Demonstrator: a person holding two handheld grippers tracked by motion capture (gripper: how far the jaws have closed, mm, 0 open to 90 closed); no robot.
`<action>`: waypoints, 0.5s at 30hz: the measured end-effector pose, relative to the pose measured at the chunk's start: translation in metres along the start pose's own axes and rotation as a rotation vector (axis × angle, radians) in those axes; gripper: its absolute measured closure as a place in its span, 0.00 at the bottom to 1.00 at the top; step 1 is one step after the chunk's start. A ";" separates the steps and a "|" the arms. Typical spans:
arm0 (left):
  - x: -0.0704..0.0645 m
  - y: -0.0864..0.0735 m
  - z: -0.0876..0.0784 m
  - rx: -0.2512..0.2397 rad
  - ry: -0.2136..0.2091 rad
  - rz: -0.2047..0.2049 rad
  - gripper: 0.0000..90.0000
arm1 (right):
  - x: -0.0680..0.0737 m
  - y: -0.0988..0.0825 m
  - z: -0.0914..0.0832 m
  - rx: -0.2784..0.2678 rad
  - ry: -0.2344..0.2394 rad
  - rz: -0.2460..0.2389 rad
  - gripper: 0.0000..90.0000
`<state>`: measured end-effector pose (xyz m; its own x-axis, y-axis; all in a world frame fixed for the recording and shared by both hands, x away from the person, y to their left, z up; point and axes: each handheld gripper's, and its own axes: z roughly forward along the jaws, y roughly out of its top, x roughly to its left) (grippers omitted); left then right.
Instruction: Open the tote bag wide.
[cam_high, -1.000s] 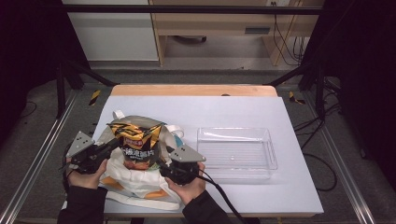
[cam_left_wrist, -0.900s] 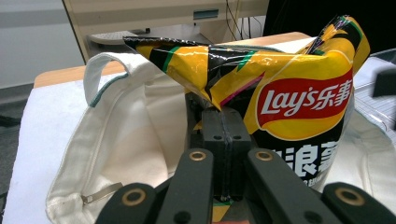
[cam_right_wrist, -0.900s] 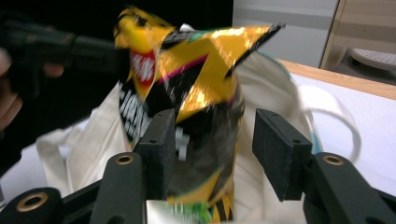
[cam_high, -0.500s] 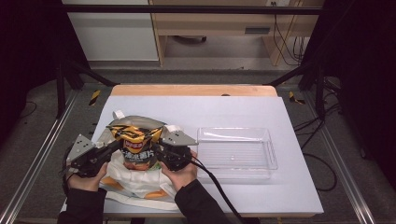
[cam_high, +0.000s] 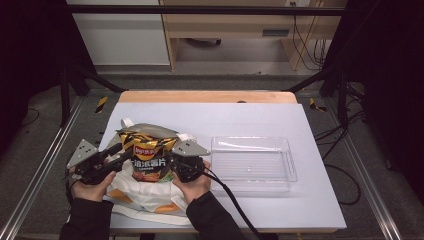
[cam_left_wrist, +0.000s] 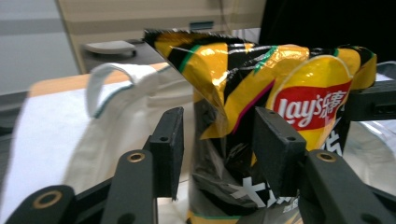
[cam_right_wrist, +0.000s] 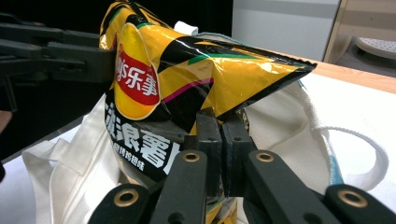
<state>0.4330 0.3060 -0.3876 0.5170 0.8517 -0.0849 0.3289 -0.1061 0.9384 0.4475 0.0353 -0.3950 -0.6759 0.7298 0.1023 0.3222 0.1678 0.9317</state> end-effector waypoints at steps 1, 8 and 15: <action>0.000 -0.001 0.002 0.015 -0.013 0.001 0.60 | 0.000 0.000 0.000 0.001 0.001 0.003 0.98; -0.007 -0.002 0.006 0.051 0.009 0.041 0.93 | -0.001 0.000 0.001 0.000 0.006 0.016 0.98; -0.013 -0.002 0.004 0.055 0.029 0.051 1.00 | -0.002 0.000 0.003 -0.012 -0.005 0.031 0.94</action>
<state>0.4287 0.2937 -0.3899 0.5119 0.8586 -0.0268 0.3457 -0.1773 0.9214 0.4506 0.0362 -0.3957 -0.6623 0.7379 0.1297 0.3354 0.1371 0.9321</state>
